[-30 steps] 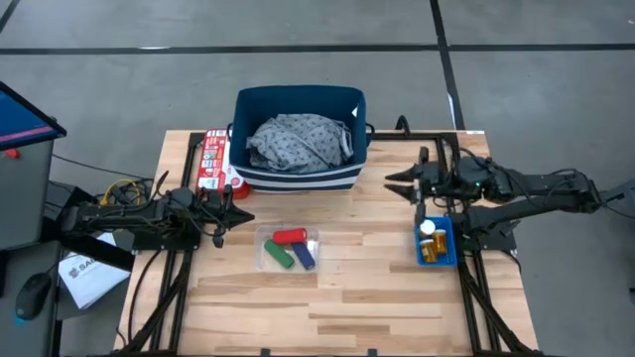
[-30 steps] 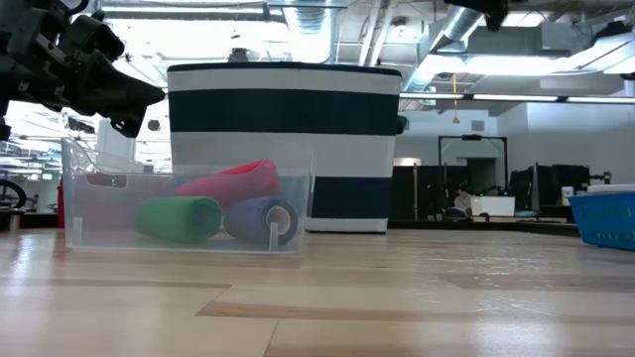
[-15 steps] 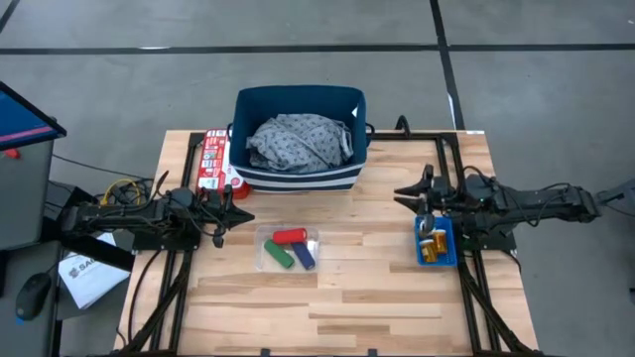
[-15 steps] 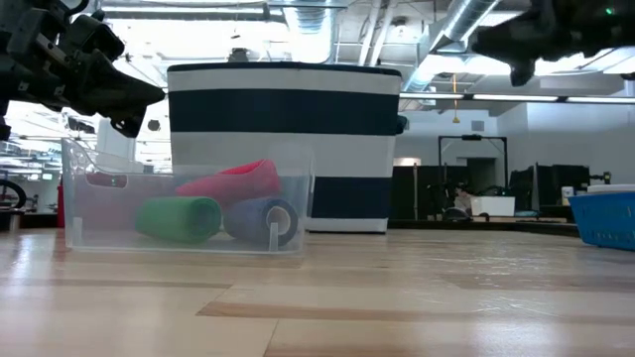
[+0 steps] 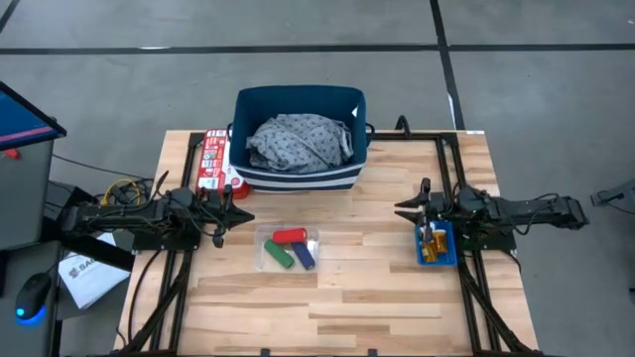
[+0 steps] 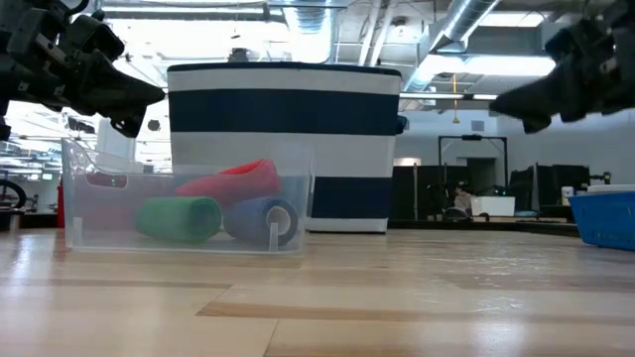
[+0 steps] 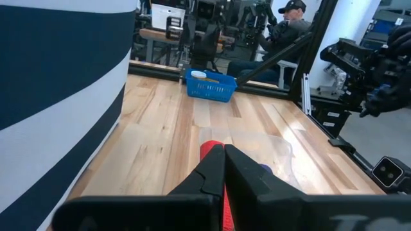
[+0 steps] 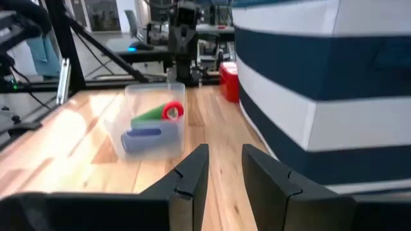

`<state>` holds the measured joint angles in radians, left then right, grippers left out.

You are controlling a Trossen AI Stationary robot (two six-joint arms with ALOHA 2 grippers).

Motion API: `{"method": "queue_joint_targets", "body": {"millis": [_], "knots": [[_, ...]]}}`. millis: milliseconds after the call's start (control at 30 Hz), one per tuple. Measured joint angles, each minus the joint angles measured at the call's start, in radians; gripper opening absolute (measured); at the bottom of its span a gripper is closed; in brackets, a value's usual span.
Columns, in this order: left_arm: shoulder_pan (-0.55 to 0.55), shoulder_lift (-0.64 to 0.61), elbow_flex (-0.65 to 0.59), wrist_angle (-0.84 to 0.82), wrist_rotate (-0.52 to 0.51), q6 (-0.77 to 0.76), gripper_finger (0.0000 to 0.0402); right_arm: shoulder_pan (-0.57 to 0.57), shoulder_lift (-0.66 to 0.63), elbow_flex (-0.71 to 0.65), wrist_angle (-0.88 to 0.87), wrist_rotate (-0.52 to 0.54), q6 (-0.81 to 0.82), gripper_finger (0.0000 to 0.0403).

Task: Pick & place medical supplies in basket/bin
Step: Return to Home Position

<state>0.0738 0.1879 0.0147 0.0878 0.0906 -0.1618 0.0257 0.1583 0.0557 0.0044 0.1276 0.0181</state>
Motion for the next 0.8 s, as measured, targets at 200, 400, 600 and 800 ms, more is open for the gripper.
{"method": "queue_joint_targets", "body": {"millis": [200, 400, 600, 800], "knots": [[0.000, 0.000, 0.000, 0.000, 0.000, 0.000, 0.0002, 0.000, -0.013, -0.043, 0.016, -0.026, 0.000, 0.0091], [0.000, 0.000, 0.000, 0.004, 0.000, 0.000, 0.0002, -0.001, -0.007, -0.043, 0.015, -0.029, -0.002, 0.0091], [0.000, 0.000, 0.000, 0.004, 0.000, 0.000, 0.0002, -0.001, -0.008, -0.043, 0.014, -0.028, 0.000, 0.0091], [0.000, 0.000, 0.000, 0.004, 0.000, 0.000, 0.0002, -0.001, -0.008, -0.043, 0.013, -0.028, 0.000, 0.0091]]}}
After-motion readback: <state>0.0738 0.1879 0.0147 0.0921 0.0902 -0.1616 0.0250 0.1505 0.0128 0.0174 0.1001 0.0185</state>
